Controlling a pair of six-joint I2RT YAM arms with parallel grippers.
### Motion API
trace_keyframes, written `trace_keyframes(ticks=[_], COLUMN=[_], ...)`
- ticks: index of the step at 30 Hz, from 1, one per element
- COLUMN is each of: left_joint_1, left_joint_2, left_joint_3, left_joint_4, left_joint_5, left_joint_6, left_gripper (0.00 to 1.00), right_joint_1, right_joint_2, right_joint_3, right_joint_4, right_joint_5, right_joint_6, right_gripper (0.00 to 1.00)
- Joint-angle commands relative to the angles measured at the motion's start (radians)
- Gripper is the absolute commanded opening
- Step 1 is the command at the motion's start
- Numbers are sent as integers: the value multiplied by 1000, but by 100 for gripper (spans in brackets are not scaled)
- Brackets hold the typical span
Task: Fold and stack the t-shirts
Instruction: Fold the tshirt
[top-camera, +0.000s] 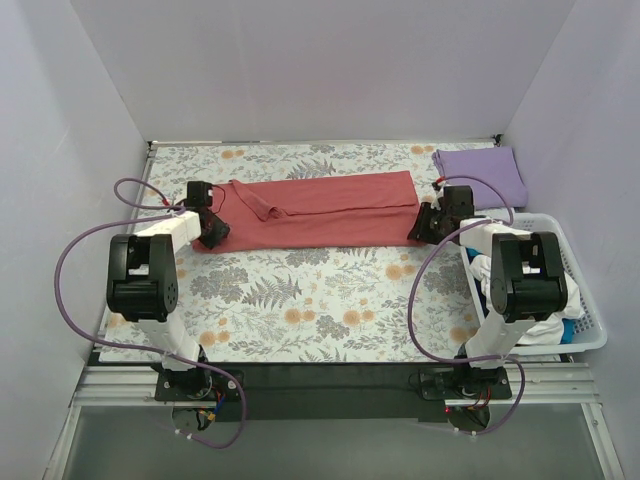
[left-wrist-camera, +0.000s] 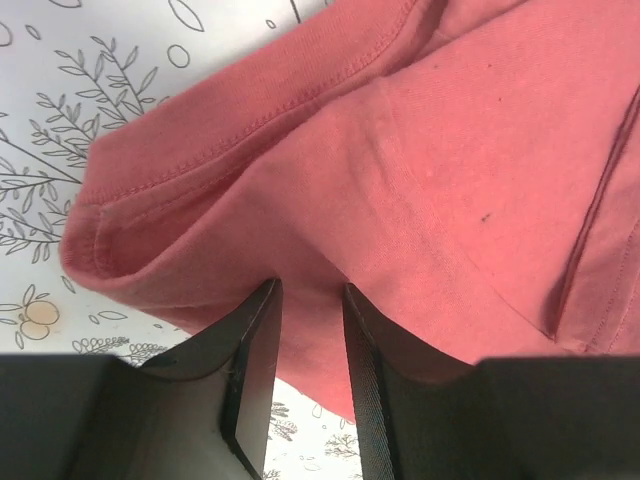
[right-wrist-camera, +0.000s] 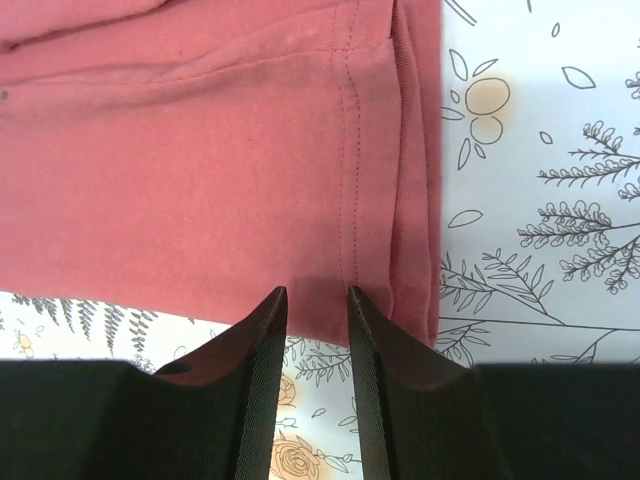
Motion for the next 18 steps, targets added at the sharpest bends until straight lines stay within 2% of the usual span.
trace_keyframes(ticks=[1, 7, 13, 14, 16, 18], left_joint_1=[13, 78, 84, 84, 81, 63], left_joint_2=[-32, -160, -353, -376, -436, -476], left_joint_3=[-29, -222, -306, -298, -258, -222], left_joint_4=[-94, -136, -208, -209, -202, -200], left_joint_5=[-66, -106, -187, -194, -172, -116], left_joint_6=[-21, -38, -31, -24, -1, 7], left_gripper=[30, 30, 33, 36, 52, 59], right_joint_1=[-7, -6, 28, 37, 74, 130], right_joint_2=[-4, -103, -293, -316, -375, -427], right_joint_3=[-53, -129, -236, -244, -247, -224], right_joint_4=[-45, -148, -237, -238, -237, -237], right_joint_5=[-5, 21, 49, 50, 46, 73], right_joint_6=[35, 47, 30, 21, 6, -11], right_gripper=[39, 40, 40, 41, 43, 46])
